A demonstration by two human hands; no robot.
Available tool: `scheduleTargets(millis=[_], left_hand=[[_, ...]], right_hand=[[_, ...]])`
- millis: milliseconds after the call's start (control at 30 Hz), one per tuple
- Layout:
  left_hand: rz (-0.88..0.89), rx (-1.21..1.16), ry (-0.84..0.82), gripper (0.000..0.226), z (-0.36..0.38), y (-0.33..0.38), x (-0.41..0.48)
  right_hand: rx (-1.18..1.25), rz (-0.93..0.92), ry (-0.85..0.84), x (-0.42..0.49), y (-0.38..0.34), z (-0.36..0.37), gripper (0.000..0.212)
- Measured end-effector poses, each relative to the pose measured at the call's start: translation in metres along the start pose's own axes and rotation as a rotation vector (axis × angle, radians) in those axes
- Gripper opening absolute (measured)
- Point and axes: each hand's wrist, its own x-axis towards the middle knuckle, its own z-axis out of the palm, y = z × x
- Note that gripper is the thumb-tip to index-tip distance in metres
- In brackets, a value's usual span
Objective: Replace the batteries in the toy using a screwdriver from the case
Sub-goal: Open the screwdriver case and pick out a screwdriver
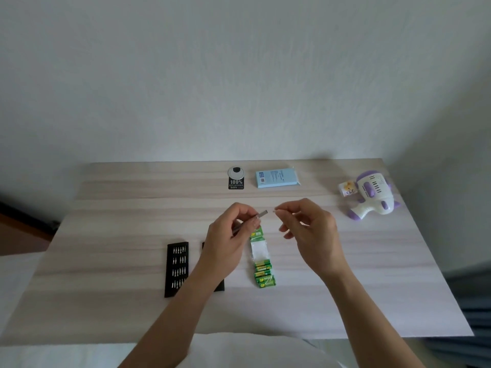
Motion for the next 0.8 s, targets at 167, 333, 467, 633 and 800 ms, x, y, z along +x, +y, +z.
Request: scheduleTargets(millis=[167, 333, 467, 633, 800], left_hand=[[0.028, 0.014, -0.021, 0.002, -0.001, 0.002, -0.002], [0.024, 0.014, -0.025, 0.003, -0.004, 0.002, -0.003], [0.021, 0.011, -0.027, 0.003, -0.006, 0.003, -0.005], [0.029, 0.029, -0.035, 0.002, -0.01, 0.005, -0.008], [0.043, 0.076, -0.043, 0.002, -0.015, 0.007, -0.011]], right_hand=[[-0.025, -0.041, 0.003, -0.002, 0.001, 0.0, 0.027], [-0.034, -0.064, -0.007, -0.003, 0.001, 0.004, 0.028], [-0.022, -0.072, -0.006, -0.005, 0.001, 0.006, 0.027], [-0.067, -0.107, -0.008, -0.006, 0.003, 0.01, 0.024], [-0.23, -0.268, -0.038, -0.005, 0.007, 0.007, 0.009]])
